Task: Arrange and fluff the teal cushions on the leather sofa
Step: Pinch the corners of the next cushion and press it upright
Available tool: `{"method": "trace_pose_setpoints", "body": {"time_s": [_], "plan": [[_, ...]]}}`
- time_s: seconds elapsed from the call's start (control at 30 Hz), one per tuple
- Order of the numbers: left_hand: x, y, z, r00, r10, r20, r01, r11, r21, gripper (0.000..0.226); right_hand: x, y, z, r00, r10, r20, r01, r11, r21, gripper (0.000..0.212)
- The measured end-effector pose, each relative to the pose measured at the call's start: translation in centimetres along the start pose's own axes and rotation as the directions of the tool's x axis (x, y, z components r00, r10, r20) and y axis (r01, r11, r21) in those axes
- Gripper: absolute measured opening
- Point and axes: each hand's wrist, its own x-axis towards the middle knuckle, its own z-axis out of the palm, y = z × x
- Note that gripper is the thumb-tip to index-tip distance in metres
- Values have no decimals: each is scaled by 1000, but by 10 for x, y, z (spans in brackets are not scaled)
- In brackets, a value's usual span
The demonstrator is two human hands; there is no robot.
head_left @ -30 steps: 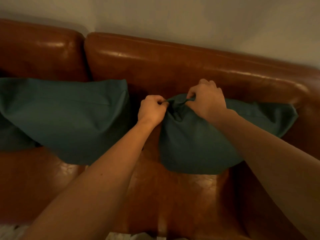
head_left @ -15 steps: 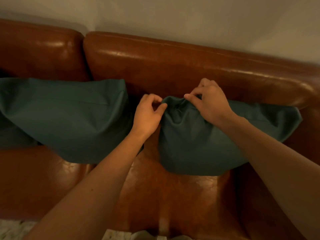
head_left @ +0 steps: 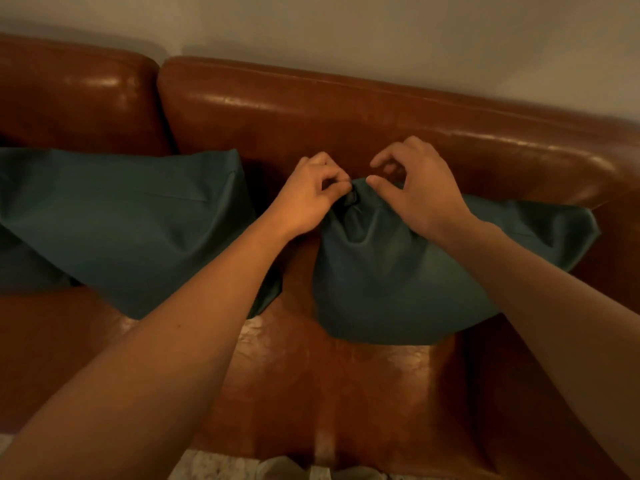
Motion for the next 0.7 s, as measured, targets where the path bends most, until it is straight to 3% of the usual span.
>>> {"method": "trace_pose_setpoints", "body": {"time_s": [0.07,0.17,0.3,0.43,0.5,0.57,0.63,0.7], "plan": [[5,5,-3,997,-38,60,47,987,-151,19,0,-7,-5,993,-107,50,110,991,-77,23],[4,13,-1,977,-117,177,171,929,-327,27,3,-13,-13,977,-145,158,170,972,-163,26],[3,12,0,946,-188,265,283,878,-387,23,4,-14,-21,960,-124,253,177,964,-199,30],[1,13,5,930,-207,305,333,826,-455,27,4,-15,-13,968,-75,241,129,968,-218,15],[1,12,8,950,-221,223,304,823,-480,27,6,-14,-7,972,-22,234,69,979,-192,10],[-3,10,9,979,-206,-14,182,892,-413,17,9,-12,-5,974,55,219,-27,991,-128,7],[-11,8,10,974,-92,-205,43,972,-231,9,12,-9,-8,972,130,197,-125,991,-38,9],[-19,9,12,980,29,-194,-29,1000,7,17,13,-8,-11,964,170,207,-184,982,49,14]]}}
